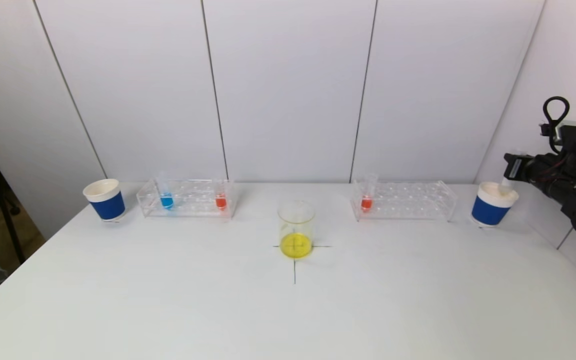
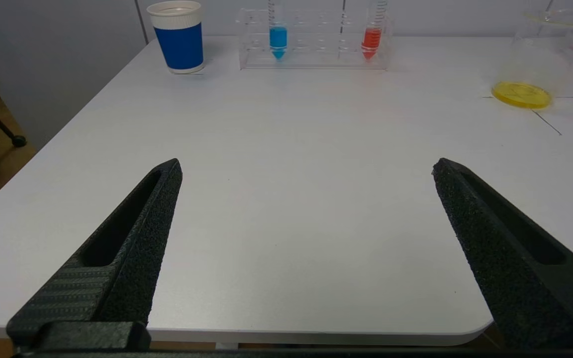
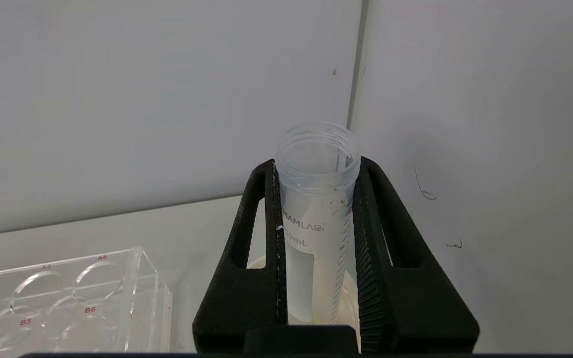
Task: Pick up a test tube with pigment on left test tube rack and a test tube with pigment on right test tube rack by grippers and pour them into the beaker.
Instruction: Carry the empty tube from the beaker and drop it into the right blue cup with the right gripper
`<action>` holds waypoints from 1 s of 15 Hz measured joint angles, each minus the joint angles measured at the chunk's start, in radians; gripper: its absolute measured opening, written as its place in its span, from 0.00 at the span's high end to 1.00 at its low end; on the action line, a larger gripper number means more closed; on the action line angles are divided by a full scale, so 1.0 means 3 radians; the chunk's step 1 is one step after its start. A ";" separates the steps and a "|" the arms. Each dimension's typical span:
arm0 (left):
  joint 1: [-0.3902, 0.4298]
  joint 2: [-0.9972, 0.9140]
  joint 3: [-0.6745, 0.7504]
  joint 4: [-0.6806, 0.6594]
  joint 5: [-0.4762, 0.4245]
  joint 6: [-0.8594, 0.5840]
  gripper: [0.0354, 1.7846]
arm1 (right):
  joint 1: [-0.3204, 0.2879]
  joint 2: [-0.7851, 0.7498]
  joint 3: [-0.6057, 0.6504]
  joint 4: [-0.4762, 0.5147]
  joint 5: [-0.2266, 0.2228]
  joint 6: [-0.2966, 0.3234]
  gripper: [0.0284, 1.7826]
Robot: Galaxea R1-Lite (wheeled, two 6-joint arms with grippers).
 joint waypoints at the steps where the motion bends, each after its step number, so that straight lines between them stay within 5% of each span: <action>1: 0.0000 0.0000 0.0000 0.0000 0.0000 0.0001 0.01 | 0.0000 0.0009 0.0023 0.0000 0.0000 0.0000 0.76; 15: 0.0000 0.0000 0.0000 0.0000 -0.0001 0.0000 0.01 | 0.0040 0.0091 0.0215 -0.0179 0.0026 -0.0006 0.76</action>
